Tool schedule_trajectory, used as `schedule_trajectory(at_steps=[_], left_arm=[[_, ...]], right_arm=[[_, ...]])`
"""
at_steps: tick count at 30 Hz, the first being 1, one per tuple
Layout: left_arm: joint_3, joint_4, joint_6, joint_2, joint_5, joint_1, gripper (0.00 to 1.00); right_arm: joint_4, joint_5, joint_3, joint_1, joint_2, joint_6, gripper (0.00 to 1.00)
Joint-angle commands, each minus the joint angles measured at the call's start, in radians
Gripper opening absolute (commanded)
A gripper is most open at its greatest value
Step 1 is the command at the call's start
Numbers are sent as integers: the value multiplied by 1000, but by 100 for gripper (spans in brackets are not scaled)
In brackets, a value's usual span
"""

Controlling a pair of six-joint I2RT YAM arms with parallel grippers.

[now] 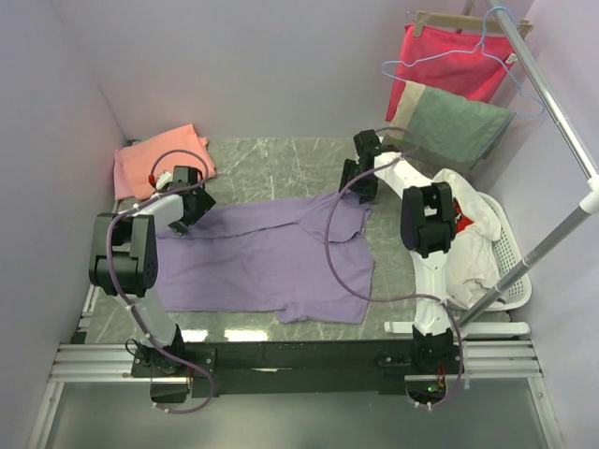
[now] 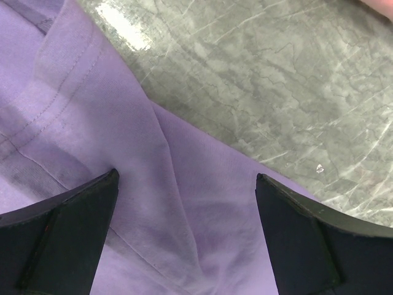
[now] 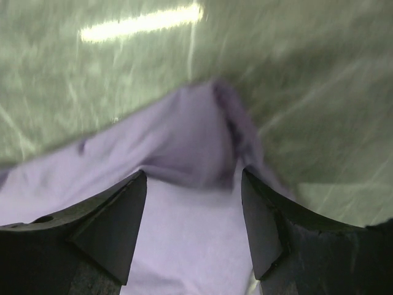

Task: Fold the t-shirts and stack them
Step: Fold the flattened tshirt in 1/3 of the way

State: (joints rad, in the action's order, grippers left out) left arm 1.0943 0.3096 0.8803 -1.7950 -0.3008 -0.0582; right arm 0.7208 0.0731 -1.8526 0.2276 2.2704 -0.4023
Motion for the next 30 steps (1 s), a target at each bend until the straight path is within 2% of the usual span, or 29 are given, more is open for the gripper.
schedule_trajectory(at_steps=[1,9,12,17,21,24,30], left_arm=[[12,29,-1,20,65,4,99],[87,13,-29,22,123,3,99],[98,16,-40,46,95,0,100],[41,-21,-70,196,19,-3,100],[-49,-99,-84,369,17,-6,100],[-102,-144,-95,433,46,-6,99],[-83,-93,-95,430,69,-6,99]], right_arm=[[129,-72,-141,-27,83,22,70],[167,-79,-284,-89,152,19,71],[163,-76,-290,-90,147,40,70],[-55,-15,-51,-76,-56,62,70],[-196,109,82,-42,-192,75,72],[-187,154,108,-2,-224,72,73],[-117,153,76,79,-158,51,72]])
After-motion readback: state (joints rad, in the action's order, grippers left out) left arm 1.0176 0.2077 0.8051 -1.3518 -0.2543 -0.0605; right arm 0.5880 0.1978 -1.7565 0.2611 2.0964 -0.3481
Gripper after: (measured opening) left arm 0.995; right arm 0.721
